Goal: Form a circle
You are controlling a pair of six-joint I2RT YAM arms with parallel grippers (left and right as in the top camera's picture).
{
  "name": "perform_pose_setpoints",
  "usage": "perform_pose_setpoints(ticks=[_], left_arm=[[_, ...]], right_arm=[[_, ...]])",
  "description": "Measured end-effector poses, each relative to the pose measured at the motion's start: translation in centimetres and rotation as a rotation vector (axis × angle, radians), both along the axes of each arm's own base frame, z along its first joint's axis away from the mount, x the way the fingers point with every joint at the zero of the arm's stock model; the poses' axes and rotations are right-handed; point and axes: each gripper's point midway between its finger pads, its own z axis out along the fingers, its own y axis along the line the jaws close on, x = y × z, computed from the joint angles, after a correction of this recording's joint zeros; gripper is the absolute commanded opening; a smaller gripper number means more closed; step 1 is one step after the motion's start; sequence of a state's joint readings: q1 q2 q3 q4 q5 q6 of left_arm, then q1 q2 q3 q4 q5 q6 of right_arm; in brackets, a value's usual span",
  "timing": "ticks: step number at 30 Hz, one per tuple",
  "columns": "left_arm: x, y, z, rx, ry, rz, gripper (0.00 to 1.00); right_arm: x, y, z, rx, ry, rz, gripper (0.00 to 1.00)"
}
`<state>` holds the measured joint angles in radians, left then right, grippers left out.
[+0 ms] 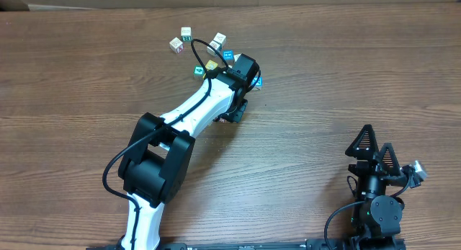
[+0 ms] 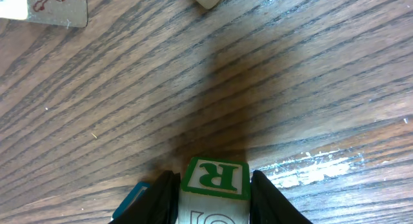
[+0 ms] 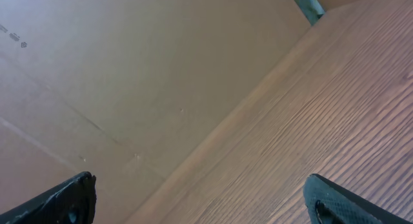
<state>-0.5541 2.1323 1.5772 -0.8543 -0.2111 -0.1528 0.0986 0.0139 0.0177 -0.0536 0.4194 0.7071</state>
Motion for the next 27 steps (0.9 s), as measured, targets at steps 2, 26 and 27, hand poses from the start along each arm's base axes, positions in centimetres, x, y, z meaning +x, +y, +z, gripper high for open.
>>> perform_pose_setpoints(ticks=[2, 26, 27], left_arm=[[0.0, 0.0, 0.0, 0.0, 0.0, 0.0, 0.3], [1.3, -0.5, 0.3, -0.017, -0.056, -0.001, 0.52], [1.3, -0.5, 0.4, -0.018, -0.058, -0.001, 0.52]], right_arm=[[0.0, 0.0, 0.0, 0.0, 0.0, 0.0, 1.0], [0.0, 0.0, 0.0, 0.0, 0.0, 0.0, 1.0], [0.0, 0.0, 0.0, 0.0, 0.0, 0.0, 1.0]])
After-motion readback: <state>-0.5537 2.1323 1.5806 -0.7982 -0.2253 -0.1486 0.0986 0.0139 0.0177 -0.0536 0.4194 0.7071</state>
